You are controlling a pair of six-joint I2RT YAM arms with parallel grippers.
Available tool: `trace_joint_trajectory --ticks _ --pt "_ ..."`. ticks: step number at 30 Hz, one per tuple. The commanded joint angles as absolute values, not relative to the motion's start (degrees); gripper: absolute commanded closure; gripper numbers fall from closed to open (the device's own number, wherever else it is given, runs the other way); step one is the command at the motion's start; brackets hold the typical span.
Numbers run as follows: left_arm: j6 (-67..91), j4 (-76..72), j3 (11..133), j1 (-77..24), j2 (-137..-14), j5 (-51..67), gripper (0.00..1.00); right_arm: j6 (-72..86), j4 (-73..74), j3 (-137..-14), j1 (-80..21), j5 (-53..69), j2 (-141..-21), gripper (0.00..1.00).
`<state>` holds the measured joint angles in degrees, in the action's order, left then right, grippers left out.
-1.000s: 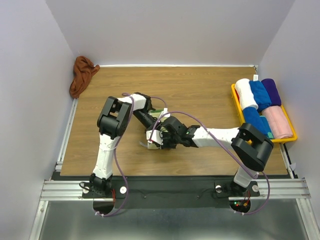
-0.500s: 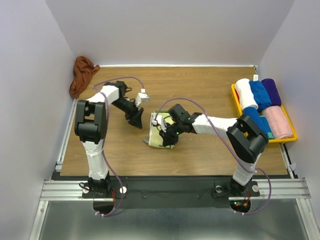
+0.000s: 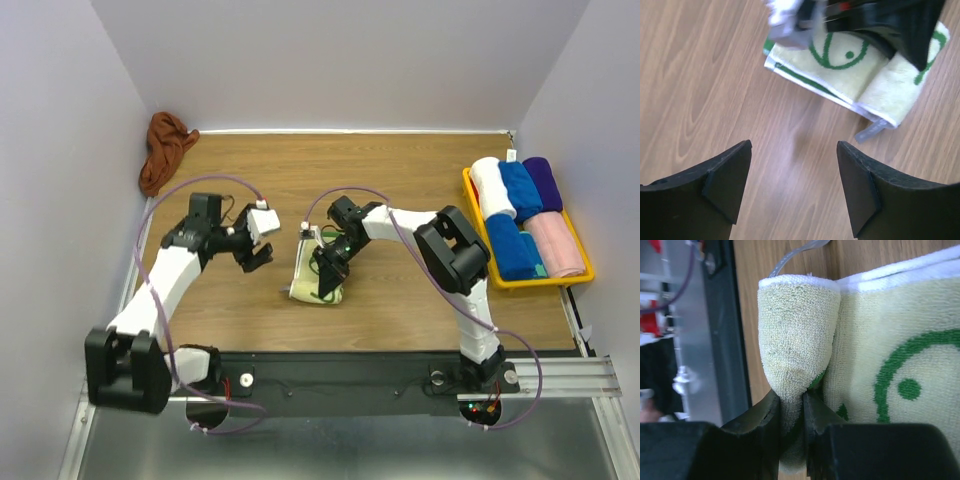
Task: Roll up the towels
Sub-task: Roll the towel
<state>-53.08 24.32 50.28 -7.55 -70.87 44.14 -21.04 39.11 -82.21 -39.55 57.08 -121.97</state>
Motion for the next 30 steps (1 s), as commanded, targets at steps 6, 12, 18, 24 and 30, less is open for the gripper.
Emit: trace_joint_trajectory --ticks 6,12,18,24,30 --pt "-58.0 7.5 28.1 -29.3 -51.4 25.3 0.12 -21.6 51.0 -88.4 -37.1 65.3 -132.6 0.92" --pt "-57.5 1.2 25.1 -43.6 -53.3 17.1 0.11 -22.5 52.7 -90.0 -35.9 65.7 -136.2 0.89" --pt "-57.5 -4.3 25.8 -50.1 -61.1 15.8 0.11 -23.4 53.6 -90.9 -35.0 65.7 -138.3 0.87" --pt "-56.7 -9.4 26.5 -51.9 -70.0 9.1 0.14 -24.2 54.1 -91.4 -34.9 65.5 -139.4 0.86" --pt "-56.6 -9.1 26.7 -51.9 -73.3 8.6 0.28 -24.4 54.5 -92.4 -34.5 65.0 -139.8 0.82"
